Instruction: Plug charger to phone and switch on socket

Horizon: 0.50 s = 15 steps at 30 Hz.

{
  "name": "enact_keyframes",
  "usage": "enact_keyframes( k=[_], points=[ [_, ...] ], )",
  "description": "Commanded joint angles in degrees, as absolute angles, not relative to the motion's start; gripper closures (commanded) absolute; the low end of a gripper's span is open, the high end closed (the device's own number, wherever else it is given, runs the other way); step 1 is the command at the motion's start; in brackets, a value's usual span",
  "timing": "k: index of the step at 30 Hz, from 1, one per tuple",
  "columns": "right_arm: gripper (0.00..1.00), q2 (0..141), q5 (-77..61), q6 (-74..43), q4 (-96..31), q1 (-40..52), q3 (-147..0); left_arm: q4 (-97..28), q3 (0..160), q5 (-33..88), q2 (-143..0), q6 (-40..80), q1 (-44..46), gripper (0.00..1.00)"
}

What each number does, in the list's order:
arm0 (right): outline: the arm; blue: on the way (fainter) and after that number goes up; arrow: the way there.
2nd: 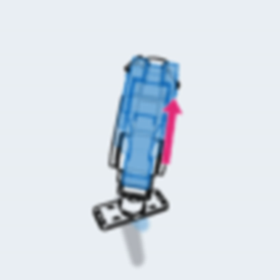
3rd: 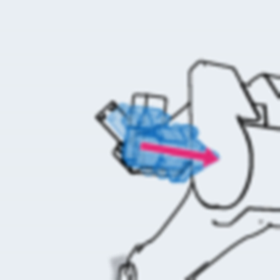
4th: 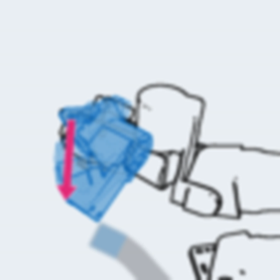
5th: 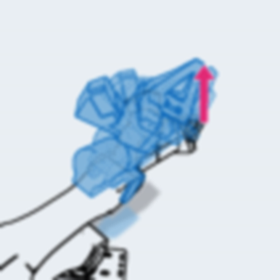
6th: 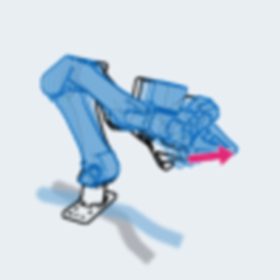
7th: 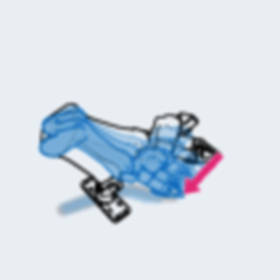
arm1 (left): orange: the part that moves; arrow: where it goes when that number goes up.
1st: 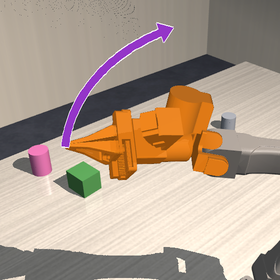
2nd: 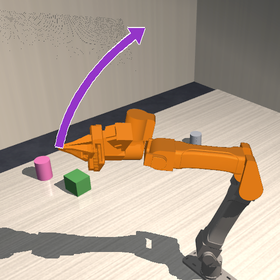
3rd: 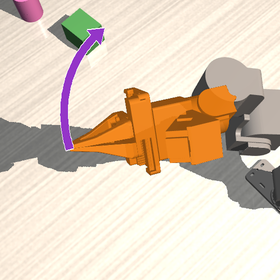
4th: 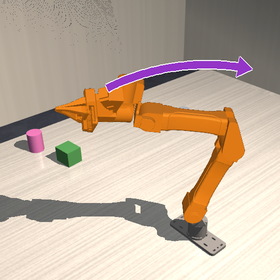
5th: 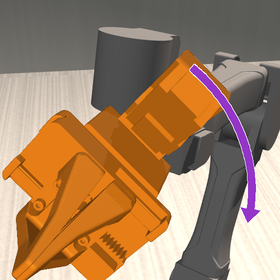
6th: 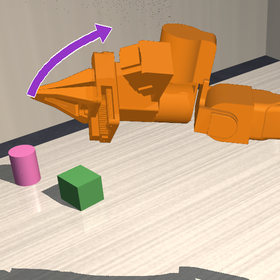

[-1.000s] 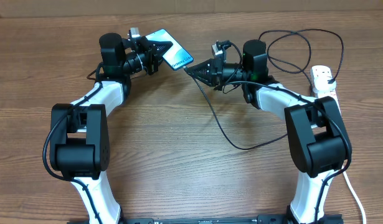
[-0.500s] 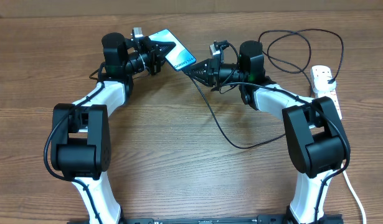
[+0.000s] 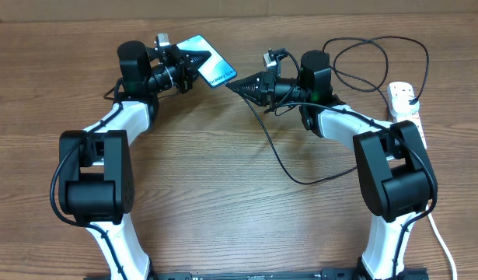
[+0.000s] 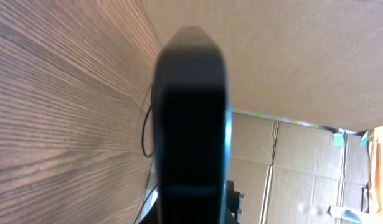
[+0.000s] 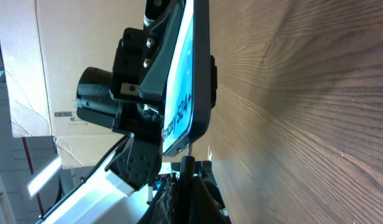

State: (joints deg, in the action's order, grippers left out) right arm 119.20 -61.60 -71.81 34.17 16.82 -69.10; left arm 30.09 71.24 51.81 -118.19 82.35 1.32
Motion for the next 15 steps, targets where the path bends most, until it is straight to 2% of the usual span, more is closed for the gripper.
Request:
enact_keyframes(
  k=[1, 15],
  points=[
    [0.96, 117.6, -62.9, -71.6, 35.8, 16.3, -69.7, 30.6, 72.5, 51.9, -116.8, 79.7, 1.1, 0.96],
    [0.96, 117.6, -61.1, -71.6, 35.7, 16.3, -69.7, 30.7, 72.5, 50.7, -116.8, 82.1, 1.2, 0.96]
  ],
)
